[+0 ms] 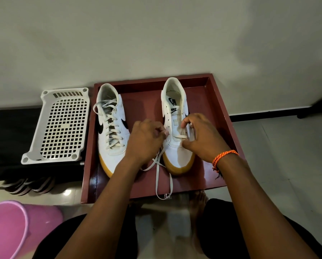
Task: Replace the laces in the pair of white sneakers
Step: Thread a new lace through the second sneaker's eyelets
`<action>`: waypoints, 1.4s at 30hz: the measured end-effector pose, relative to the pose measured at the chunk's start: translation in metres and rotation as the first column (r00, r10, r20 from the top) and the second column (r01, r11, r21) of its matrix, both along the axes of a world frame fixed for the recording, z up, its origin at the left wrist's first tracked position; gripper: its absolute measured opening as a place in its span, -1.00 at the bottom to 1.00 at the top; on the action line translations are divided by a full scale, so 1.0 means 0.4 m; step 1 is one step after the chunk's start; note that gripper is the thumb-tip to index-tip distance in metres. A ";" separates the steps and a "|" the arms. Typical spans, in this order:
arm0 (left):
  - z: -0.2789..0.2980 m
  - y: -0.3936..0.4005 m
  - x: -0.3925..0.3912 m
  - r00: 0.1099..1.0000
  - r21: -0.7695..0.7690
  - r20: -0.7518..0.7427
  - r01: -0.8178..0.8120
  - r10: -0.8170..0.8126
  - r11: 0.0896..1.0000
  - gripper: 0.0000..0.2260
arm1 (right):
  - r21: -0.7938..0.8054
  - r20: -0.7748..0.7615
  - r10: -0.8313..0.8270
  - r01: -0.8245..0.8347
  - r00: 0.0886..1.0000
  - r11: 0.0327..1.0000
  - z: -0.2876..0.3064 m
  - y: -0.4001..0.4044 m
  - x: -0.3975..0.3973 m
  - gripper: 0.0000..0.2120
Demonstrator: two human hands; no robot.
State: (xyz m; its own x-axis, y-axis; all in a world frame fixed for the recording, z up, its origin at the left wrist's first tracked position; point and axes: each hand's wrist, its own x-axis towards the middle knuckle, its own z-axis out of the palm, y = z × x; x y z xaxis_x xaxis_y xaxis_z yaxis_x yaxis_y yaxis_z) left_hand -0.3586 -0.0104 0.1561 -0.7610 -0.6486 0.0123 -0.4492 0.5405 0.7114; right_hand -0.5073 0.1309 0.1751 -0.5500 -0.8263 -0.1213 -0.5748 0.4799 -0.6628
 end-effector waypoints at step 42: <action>0.083 -0.029 0.033 0.752 0.339 -0.232 -0.531 0.617 0.776 -0.65 | -0.568 0.635 -0.299 0.693 0.712 0.443 0.028 -0.024 -0.010 -0.89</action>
